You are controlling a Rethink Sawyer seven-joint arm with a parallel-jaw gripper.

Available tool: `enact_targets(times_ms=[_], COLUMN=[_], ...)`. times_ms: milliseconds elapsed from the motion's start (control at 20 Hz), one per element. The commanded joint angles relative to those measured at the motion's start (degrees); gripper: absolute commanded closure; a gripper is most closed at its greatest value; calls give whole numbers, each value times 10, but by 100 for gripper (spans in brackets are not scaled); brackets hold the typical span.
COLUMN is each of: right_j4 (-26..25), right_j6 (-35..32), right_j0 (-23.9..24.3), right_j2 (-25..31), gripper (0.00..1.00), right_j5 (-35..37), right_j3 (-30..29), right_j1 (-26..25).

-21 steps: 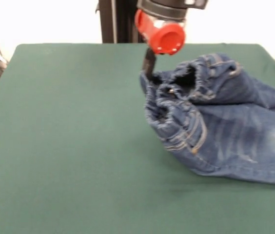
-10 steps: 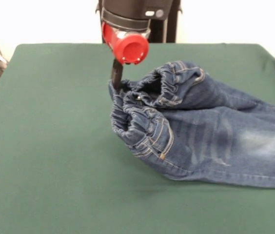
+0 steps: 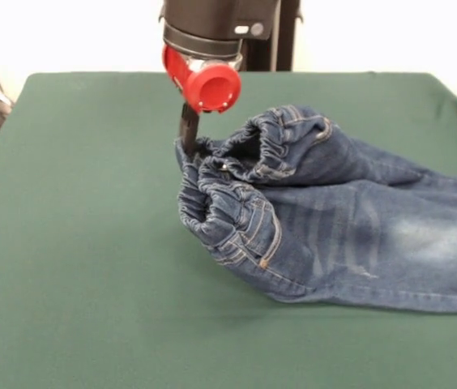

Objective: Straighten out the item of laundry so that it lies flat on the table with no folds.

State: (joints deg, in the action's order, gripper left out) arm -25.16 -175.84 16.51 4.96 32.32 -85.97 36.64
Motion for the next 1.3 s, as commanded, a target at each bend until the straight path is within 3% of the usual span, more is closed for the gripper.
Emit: enact_targets(times_ms=[50,1300], right_j4=[-46,-116], right_j6=[161,214], right_j0=[20,148], right_j2=[50,108], gripper=[100,100], right_j5=[5,19], right_j3=[-47,-45], right_j1=[7,12])
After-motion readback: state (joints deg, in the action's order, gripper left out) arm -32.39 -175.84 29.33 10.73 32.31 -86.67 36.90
